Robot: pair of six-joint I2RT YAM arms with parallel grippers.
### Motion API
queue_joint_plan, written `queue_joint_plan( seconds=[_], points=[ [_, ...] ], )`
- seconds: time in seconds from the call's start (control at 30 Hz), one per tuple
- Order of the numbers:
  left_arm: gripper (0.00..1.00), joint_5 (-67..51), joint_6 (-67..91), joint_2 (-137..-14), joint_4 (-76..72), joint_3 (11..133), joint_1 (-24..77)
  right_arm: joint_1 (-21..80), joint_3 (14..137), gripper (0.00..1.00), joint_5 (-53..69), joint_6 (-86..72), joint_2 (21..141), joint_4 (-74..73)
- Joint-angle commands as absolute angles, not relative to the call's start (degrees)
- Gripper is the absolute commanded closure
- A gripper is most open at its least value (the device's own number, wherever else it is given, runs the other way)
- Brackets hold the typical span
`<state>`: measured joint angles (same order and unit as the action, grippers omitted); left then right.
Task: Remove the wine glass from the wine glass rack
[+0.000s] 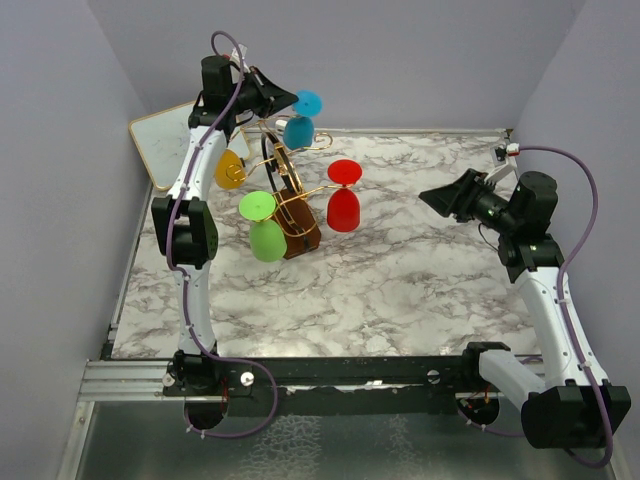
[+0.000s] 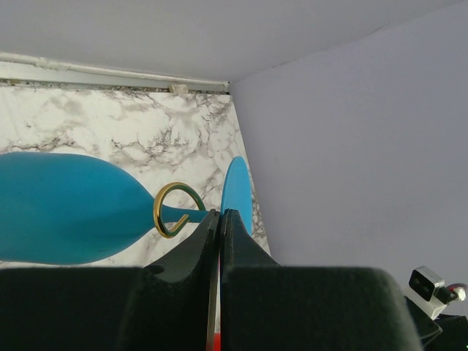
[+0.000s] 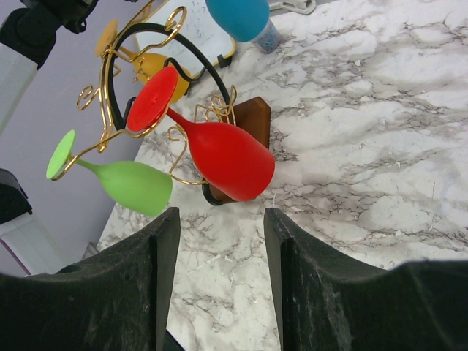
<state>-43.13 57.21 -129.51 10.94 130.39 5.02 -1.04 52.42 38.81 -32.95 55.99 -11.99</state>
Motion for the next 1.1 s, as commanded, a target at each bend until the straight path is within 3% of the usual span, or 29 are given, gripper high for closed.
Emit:
queue_joint_plan(
  seconds=[0.0,0.6,1.07],
  points=[
    [1.00,-45.3,56.7,-130.4,10.7,132.0,5.4,-0.9,52.1,0.50,37.9,-32.9,56.0,-10.8],
    [1.00,-43.6,55.6,-121.6,7.0,119.4,1.4,-0.9,51.8,0.50,38.4,-33.1,55.7,-10.7],
    [1.00,-43.3,58.4,-122.1,4.0,122.2,0.0,-0.9,51.2,0.50,39.1,-33.6,56.0,-9.6]
  ],
)
